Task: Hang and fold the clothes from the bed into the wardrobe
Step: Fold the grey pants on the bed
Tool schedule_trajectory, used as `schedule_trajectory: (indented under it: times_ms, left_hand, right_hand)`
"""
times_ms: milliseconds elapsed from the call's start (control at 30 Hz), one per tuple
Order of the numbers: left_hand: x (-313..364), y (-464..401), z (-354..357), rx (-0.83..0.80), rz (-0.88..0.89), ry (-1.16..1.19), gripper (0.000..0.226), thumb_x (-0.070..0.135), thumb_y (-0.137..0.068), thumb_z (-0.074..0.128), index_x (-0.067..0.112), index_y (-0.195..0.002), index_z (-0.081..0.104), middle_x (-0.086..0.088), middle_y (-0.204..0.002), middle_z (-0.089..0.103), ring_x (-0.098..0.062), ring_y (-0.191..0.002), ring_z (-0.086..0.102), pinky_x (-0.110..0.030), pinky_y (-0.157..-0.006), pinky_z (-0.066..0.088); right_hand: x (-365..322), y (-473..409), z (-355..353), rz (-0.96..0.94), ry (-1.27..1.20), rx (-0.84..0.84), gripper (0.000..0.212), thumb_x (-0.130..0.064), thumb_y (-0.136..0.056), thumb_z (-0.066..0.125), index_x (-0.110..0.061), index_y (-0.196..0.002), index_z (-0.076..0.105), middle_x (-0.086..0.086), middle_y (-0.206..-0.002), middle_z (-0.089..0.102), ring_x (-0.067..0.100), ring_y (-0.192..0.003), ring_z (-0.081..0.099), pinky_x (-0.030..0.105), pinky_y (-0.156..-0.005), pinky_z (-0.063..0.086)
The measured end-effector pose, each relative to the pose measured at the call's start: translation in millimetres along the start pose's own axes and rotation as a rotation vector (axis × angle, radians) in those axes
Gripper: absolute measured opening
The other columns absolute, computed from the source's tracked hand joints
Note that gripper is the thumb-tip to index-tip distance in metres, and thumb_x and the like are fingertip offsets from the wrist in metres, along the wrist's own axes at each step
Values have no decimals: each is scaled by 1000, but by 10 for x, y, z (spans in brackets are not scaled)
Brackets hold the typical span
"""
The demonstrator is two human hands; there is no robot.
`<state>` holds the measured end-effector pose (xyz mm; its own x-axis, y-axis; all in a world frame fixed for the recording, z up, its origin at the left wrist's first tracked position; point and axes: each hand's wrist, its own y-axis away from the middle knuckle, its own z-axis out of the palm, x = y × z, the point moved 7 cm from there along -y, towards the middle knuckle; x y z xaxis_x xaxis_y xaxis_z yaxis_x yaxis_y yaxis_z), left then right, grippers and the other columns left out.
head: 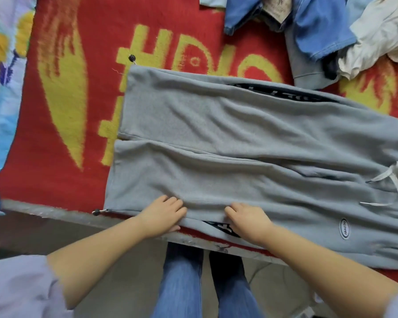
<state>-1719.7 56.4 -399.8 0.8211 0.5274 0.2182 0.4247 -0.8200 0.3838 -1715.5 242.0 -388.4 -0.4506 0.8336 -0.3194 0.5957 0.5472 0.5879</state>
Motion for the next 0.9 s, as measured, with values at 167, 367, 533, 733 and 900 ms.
schedule_trajectory:
  times_ms: [167, 367, 533, 733, 900]
  left_hand:
    - [-71, 77, 54, 43, -233, -20, 45, 3, -45, 78, 15, -77, 48, -3, -65, 50, -22, -55, 51, -31, -54, 34]
    - [-45, 344, -160, 156, -142, 29, 11, 12, -71, 41, 17, -81, 39, -3, -66, 51, -22, -56, 51, -33, -58, 24]
    - [-621, 293, -2, -382, -416, 456, 38, 47, -93, 52, 19, -118, 50, 0, -112, 55, -21, -106, 54, -33, -82, 41]
    - [-2239, -857, -1093, 261, -664, 320, 37, 7, -88, 54, 4, -124, 55, -19, -121, 55, -36, -114, 51, -48, -87, 44]
    - [-2892, -1466, -1215, -1, -692, 48, 50, 4, -81, 56, 8, -129, 42, -18, -131, 43, -34, -124, 41, -48, -104, 30]
  right_hand:
    - [252, 85, 308, 304, 114, -210, 36, -7, -91, 49, -12, -126, 41, 10, -127, 44, 30, -118, 45, 35, -79, 35]
    - [-2, 384, 267, 7, -153, -404, 27, -24, -97, 45, -13, -121, 50, 12, -119, 57, 32, -105, 56, 35, -71, 37]
    - [366, 165, -169, 119, -375, -251, 34, -25, -99, 46, -21, -131, 55, -1, -124, 65, 22, -114, 58, 30, -91, 43]
    - [1731, -753, -1680, 466, -312, 450, 31, -9, -92, 48, -11, -121, 60, 12, -122, 59, 34, -113, 54, 42, -88, 46]
    - [2363, -1196, -1896, 606, 51, 191, 65, -20, -87, 60, -13, -145, 31, 16, -138, 41, 35, -127, 39, 46, -106, 29]
